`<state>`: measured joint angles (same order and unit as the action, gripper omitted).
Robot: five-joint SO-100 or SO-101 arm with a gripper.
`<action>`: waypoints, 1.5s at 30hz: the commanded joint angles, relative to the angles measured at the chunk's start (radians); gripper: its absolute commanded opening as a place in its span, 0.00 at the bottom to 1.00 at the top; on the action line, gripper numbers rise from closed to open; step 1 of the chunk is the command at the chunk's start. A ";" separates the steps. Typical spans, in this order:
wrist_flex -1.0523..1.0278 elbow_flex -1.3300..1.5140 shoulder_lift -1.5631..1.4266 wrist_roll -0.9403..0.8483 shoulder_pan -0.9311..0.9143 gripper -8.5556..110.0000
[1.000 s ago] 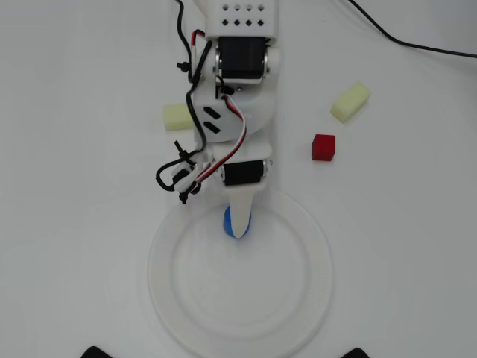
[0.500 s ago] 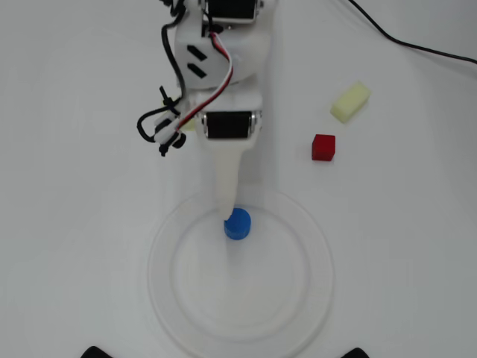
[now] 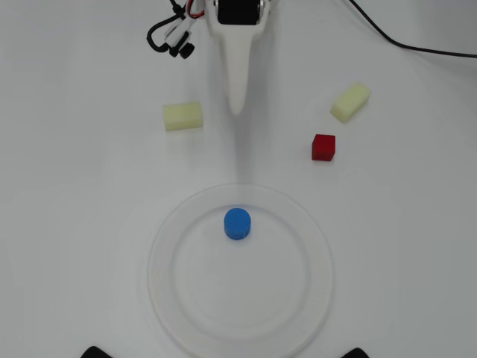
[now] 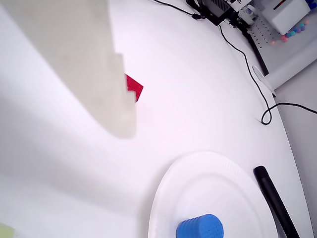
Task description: Grasp a blue block and put it in the dish.
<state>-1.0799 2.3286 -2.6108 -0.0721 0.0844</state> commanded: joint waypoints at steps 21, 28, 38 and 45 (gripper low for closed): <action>-0.261 0.614 -0.836 0.127 -0.006 0.31; -0.259 0.733 -0.839 0.071 0.060 0.10; -0.255 0.845 -0.839 0.044 0.069 0.07; -0.255 0.845 -0.839 0.035 0.063 0.07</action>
<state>-1.3284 3.0634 -3.2766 -0.0245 0.1411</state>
